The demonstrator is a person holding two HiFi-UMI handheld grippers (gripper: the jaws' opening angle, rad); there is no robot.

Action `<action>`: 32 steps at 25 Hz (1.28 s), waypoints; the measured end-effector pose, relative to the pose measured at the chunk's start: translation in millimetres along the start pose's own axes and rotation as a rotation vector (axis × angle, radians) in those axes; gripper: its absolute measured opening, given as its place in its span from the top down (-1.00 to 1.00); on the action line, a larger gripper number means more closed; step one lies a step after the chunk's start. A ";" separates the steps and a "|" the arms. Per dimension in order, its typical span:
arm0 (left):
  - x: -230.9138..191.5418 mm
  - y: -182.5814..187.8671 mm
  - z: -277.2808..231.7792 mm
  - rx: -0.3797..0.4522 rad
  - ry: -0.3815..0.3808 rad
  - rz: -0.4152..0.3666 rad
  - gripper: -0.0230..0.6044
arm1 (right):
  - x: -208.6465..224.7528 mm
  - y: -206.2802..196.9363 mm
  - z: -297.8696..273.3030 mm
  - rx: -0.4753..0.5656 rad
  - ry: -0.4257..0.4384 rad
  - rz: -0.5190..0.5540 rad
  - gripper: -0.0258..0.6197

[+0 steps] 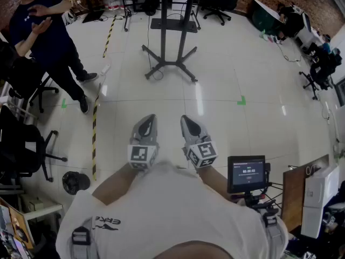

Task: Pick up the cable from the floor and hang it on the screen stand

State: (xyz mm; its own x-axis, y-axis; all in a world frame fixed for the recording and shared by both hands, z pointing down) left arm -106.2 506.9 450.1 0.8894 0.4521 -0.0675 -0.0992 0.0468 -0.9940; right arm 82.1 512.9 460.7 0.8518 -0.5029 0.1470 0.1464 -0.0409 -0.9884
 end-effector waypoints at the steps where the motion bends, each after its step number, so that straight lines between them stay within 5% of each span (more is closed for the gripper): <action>1: 1.1 -0.5 0.4 -0.001 0.000 0.003 0.92 | 0.1 -0.3 1.8 0.000 -0.002 0.000 0.90; 20: -13.5 -8.9 -10.5 0.038 0.001 0.017 0.92 | 2.1 8.7 -11.6 0.025 -0.040 0.017 0.90; 32: -57.1 -12.3 -61.6 0.039 -0.033 0.027 0.92 | 18.3 9.2 -75.4 0.041 -0.087 0.040 0.90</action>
State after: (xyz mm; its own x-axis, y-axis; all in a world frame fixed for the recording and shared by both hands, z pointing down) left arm -128.3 425.6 460.9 0.8709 0.4829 -0.0911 -0.1410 0.0680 -0.9877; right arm 61.1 438.3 451.4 0.8977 -0.4262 0.1118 0.1300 0.0138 -0.9914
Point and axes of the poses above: the fingertips, and each gripper's own axes: z backward along the fingers, x to its right, y out of its top, the point moved 8 cm from there along z, backward along the fingers, and after that the axes turned 6 degrees about x, right-handed, at the moved point
